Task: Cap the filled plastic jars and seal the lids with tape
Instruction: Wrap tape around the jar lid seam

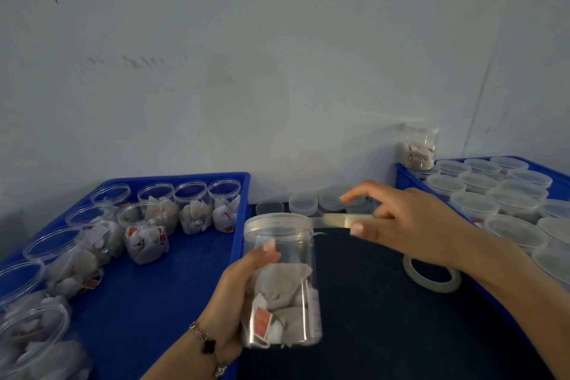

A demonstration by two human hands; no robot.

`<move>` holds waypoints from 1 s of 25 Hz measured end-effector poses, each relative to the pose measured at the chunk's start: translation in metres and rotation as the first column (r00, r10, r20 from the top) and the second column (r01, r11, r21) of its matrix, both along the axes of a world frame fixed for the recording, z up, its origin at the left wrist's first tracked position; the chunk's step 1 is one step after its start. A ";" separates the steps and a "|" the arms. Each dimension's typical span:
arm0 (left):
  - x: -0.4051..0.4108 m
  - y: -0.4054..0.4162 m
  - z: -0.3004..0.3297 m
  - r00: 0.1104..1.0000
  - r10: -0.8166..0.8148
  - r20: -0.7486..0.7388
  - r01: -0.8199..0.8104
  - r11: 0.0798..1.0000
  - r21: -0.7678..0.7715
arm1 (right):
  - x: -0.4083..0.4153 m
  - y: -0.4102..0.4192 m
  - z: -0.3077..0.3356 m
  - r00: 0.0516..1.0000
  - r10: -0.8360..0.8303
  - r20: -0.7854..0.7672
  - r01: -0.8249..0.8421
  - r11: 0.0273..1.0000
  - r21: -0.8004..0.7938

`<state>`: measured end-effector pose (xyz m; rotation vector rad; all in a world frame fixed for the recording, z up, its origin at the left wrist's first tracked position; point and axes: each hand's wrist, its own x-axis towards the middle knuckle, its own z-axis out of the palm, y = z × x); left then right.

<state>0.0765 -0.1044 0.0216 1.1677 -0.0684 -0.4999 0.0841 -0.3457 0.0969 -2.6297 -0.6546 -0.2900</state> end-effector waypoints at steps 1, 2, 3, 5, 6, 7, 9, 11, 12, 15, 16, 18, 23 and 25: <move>0.000 0.002 0.001 1.000 0.007 -0.001 -0.007 1.000 -0.027 | 0.003 -0.002 -0.001 1.000 -0.009 0.003 0.009 1.000 0.014; 0.001 0.003 0.001 1.000 0.012 -0.005 -0.012 0.999 -0.048 | 0.006 -0.003 -0.002 1.000 -0.024 0.005 0.024 0.999 0.026; 0.001 0.004 0.001 1.000 0.018 -0.014 -0.019 0.998 -0.064 | 0.007 -0.004 -0.003 0.999 -0.044 0.003 0.044 0.998 0.036; 0.001 0.006 0.000 0.999 0.044 -0.010 -0.044 0.995 -0.085 | 0.010 -0.004 -0.007 0.997 -0.077 -0.007 0.077 0.995 0.061; 0.001 0.007 -0.003 0.998 0.061 0.029 -0.059 0.995 -0.078 | 0.011 -0.003 -0.009 0.997 -0.083 -0.007 0.083 0.994 0.066; 0.002 0.008 -0.007 0.992 0.085 0.094 -0.082 0.996 -0.040 | 0.012 -0.001 -0.011 0.996 -0.085 0.001 0.085 0.995 0.061; 0.004 0.012 -0.012 0.967 0.144 0.210 -0.153 0.988 0.027 | 0.015 0.005 -0.016 0.996 -0.091 0.021 0.090 0.995 0.034; 0.007 0.015 -0.018 0.967 0.137 0.214 -0.146 0.989 0.028 | 0.019 0.010 -0.021 0.994 -0.091 0.053 0.091 0.996 0.006; 0.008 0.016 -0.020 0.972 0.120 0.202 -0.129 0.991 0.028 | 0.020 0.012 -0.023 0.994 -0.085 0.069 0.086 0.996 -0.001; 0.009 0.017 -0.021 0.975 0.060 0.212 -0.073 0.996 0.056 | 0.023 0.018 -0.027 0.995 -0.040 0.087 0.037 0.999 0.025; 0.008 0.017 -0.022 0.974 0.027 0.225 -0.044 0.996 0.073 | 0.024 0.020 -0.030 0.996 -0.026 0.083 0.024 0.999 0.034; 0.008 0.014 -0.018 0.968 -0.055 0.243 0.023 0.991 0.134 | 0.029 0.019 -0.040 0.998 0.012 0.059 -0.016 0.997 0.074; 0.015 0.015 -0.007 0.897 -0.303 0.322 0.191 0.923 0.334 | 0.036 0.009 -0.073 0.995 0.057 -0.084 -0.061 0.997 -0.047; 0.023 0.014 -0.012 0.904 -0.255 0.344 0.077 0.888 0.454 | 0.035 0.006 -0.086 0.994 0.002 -0.109 -0.020 0.986 -0.164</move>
